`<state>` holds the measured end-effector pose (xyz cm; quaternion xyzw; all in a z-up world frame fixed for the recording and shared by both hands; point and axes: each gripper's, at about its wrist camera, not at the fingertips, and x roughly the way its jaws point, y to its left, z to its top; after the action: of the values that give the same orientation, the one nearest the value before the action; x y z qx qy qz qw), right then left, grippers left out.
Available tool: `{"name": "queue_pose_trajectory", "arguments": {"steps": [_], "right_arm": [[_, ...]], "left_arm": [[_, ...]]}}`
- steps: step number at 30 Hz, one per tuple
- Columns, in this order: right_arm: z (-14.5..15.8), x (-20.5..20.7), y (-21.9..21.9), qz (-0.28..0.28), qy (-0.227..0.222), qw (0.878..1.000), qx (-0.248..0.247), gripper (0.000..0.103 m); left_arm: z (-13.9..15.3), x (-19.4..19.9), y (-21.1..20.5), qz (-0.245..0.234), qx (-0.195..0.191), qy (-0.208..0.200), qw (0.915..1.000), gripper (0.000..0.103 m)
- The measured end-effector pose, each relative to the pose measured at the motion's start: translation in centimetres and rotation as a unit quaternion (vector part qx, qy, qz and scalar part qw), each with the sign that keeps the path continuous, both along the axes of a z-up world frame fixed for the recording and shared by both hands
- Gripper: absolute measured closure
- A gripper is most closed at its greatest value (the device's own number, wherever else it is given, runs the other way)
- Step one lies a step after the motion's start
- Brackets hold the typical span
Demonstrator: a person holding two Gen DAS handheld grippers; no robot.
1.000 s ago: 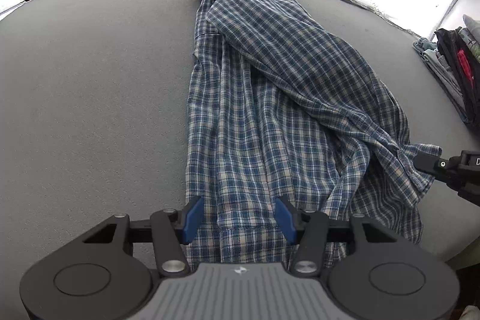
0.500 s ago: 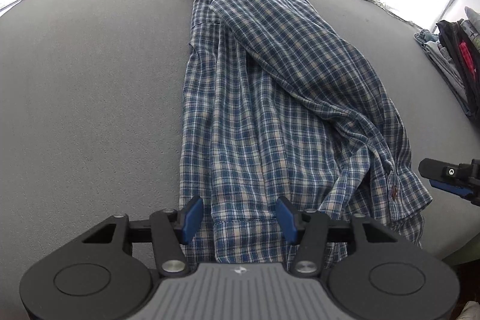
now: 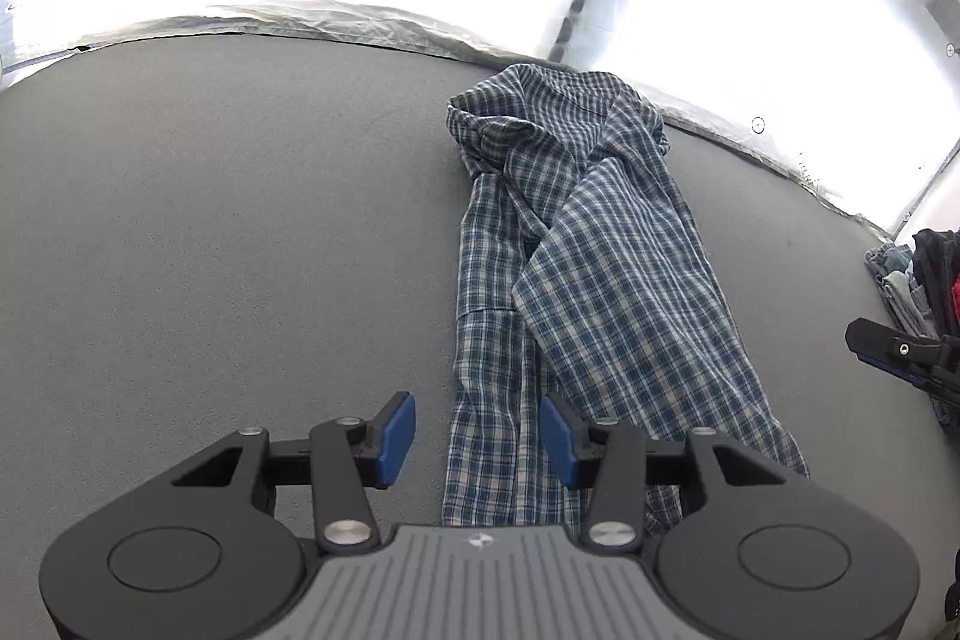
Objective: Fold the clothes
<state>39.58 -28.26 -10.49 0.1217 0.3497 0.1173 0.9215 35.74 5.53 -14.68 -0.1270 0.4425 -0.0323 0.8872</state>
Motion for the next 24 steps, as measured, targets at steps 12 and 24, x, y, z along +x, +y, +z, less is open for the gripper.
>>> {"name": "queue_pose_trajectory", "arguments": {"steps": [12,24], "right_arm": [[-1.9,22.5,3.8,-0.053,0.053,0.996,0.052,0.06],[-8.2,31.7,5.6,-0.062,0.173,0.983,0.027,0.102]], "left_arm": [[-1.9,20.1,1.7,0.051,-0.039,0.014,0.9979,0.053],[-6.4,30.2,-2.0,-0.018,-0.012,0.044,0.9988,0.05]]}}
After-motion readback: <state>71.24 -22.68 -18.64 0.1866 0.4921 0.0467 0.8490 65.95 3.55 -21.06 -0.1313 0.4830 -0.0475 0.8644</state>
